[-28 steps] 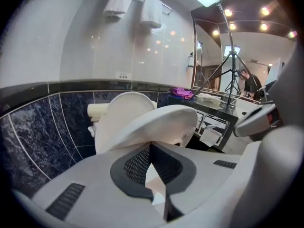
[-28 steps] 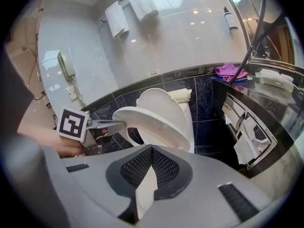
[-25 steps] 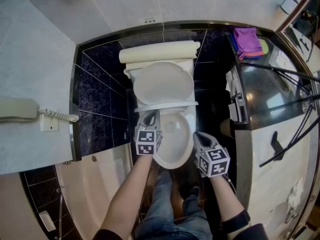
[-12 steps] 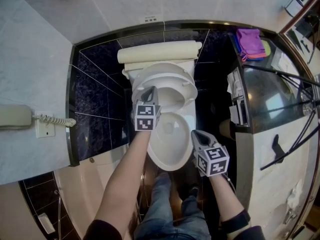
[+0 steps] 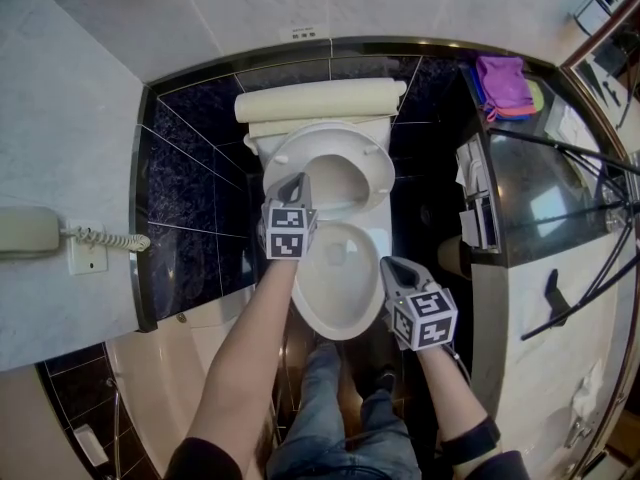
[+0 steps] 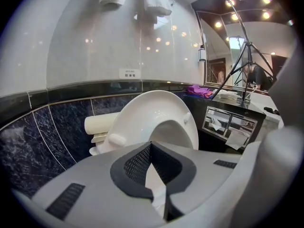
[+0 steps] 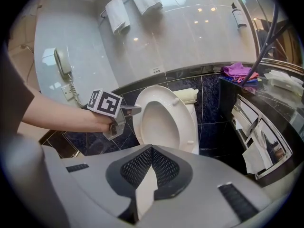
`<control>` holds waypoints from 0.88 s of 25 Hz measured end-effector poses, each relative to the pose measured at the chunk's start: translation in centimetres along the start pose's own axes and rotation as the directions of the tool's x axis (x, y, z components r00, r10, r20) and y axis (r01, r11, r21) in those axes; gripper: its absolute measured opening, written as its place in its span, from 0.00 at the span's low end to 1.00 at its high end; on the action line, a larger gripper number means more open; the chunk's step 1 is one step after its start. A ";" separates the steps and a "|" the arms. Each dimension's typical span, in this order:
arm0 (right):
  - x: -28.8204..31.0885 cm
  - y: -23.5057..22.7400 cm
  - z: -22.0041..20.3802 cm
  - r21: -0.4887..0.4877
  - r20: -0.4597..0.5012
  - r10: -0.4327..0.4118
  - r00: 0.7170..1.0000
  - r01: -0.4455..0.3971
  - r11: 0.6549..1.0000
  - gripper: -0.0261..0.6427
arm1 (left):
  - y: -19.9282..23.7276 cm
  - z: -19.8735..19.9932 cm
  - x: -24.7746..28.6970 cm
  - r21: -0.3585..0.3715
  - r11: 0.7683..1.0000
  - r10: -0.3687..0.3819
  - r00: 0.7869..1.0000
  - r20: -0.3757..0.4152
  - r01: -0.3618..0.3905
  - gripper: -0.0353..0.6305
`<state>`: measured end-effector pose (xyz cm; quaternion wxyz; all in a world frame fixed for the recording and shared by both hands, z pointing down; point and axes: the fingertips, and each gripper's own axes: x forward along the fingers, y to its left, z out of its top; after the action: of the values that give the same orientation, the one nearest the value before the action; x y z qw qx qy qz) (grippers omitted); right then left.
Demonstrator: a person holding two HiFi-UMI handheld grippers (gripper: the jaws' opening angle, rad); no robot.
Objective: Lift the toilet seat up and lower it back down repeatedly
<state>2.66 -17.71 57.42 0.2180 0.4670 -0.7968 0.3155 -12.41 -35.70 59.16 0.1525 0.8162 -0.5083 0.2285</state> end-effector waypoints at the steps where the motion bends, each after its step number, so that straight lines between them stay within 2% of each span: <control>1: 0.0 0.0 -0.1 -0.001 -0.001 -0.001 1.000 0.001 1.000 0.06 | 0.0 0.0 -0.2 0.000 1.000 0.000 1.000 0.000 0.000 0.04; 6: -0.7 0.2 0.0 -0.016 -0.001 -0.006 1.000 0.006 1.000 0.06 | -0.8 0.5 -2.0 0.010 1.000 -0.007 1.000 0.002 0.007 0.04; 10: -2.4 0.5 0.8 -0.036 0.010 -0.005 1.000 0.006 0.999 0.06 | -2.3 1.3 -5.7 0.022 1.000 -0.007 1.000 0.003 0.007 0.04; 22: -13.3 4.2 2.7 -0.143 0.066 0.049 0.997 -0.039 0.989 0.06 | -10.0 2.1 -24.9 0.030 0.999 0.036 0.999 0.012 -0.037 0.04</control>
<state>5.11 -9.98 45.72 0.2157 0.4432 -0.8345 0.2462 -12.40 -13.42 44.06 0.1331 0.8103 -0.5204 0.2344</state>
